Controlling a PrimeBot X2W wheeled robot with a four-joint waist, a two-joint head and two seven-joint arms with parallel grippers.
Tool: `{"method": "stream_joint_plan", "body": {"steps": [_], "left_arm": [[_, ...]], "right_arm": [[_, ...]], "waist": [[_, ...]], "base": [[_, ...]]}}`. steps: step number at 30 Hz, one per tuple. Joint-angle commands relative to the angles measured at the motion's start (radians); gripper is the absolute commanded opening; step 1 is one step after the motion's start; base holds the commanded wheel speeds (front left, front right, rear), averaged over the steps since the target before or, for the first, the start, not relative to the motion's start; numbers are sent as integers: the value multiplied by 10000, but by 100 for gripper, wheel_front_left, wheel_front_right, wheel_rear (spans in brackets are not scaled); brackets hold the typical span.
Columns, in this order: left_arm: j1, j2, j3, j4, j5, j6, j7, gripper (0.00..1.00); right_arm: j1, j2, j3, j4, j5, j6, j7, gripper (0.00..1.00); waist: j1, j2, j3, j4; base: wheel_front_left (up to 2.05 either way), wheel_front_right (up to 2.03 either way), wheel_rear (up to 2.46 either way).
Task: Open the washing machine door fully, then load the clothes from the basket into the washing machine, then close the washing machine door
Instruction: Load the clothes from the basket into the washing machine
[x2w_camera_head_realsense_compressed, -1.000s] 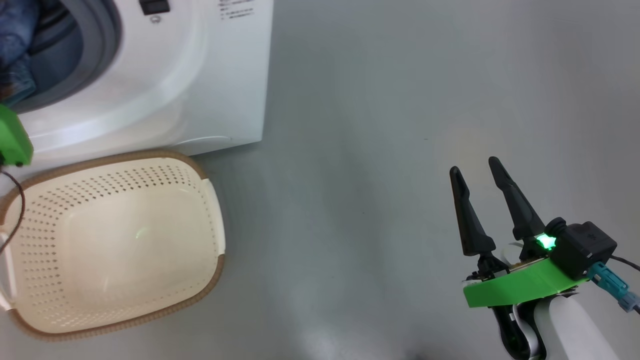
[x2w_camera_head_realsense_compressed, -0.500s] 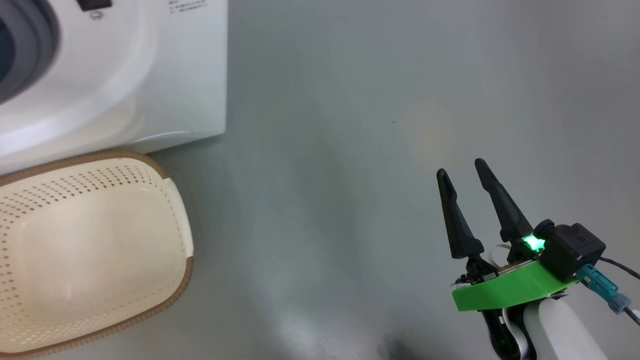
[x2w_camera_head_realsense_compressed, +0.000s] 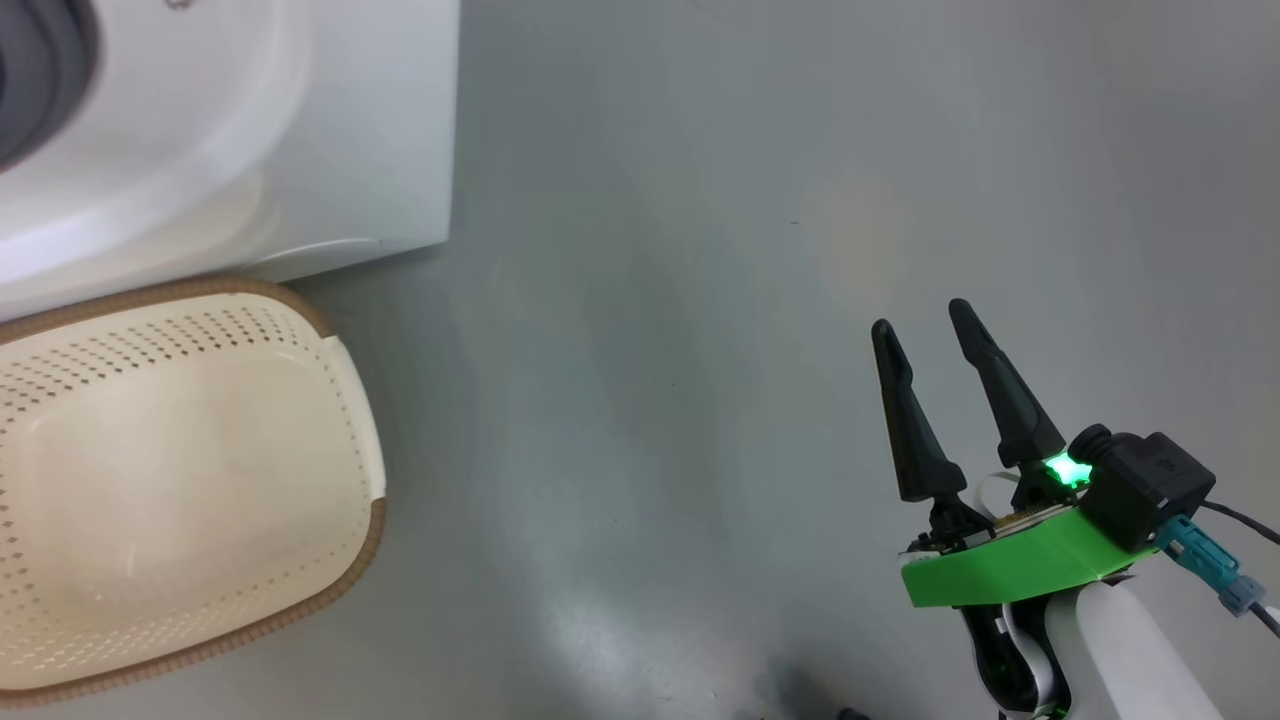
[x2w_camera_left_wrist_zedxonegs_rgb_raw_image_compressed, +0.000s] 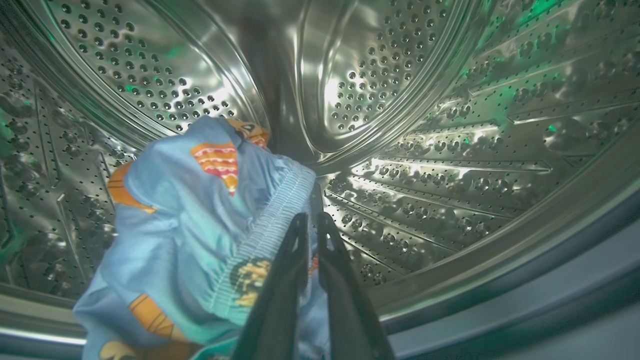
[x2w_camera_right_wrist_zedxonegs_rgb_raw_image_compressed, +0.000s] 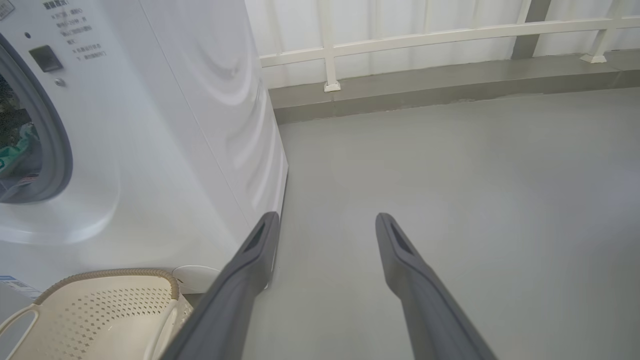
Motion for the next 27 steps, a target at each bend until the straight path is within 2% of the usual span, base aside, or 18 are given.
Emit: {"method": "stream_joint_plan", "body": {"steps": [1,7,22,24,25,26,27], "left_arm": [[-27,370,165,-283,-124,42,-110,0],[428,178,587,-1082,-269,48,-133,0],[2937,-540,1944,-3026,158,-64,-136,0],[3278,-636,2213,-3322,235,-78,-136,35],[3473,-680,2275,-3490,366,-85,-136,50],[3673,-732,2325,-3638,492,-94,-136,84],[3864,-806,2454,-3805,545,-101,-137,100]], "right_arm": [[-16,-21,103,-183,99,44,-80,100],[-43,-31,-28,-177,53,44,-80,100],[229,-322,-251,-118,14,44,-80,100],[272,-375,-272,-117,19,44,-80,100],[299,-408,-305,-113,21,44,-80,100],[324,-442,-332,-114,21,44,-80,100],[353,-478,-352,-112,20,44,-80,100]], "waist": [[-1,-1,-71,103],[-1,-1,-281,474],[-1,-1,-1315,1211],[-1,-1,-1426,1268],[-1,-1,-1496,1315],[-1,-1,-1557,1354],[-1,-1,-1631,1392]], "base": [[0,0,0],[0,0,0],[0,0,0],[0,0,0],[0,0,0],[0,0,0],[0,0,0]]}}
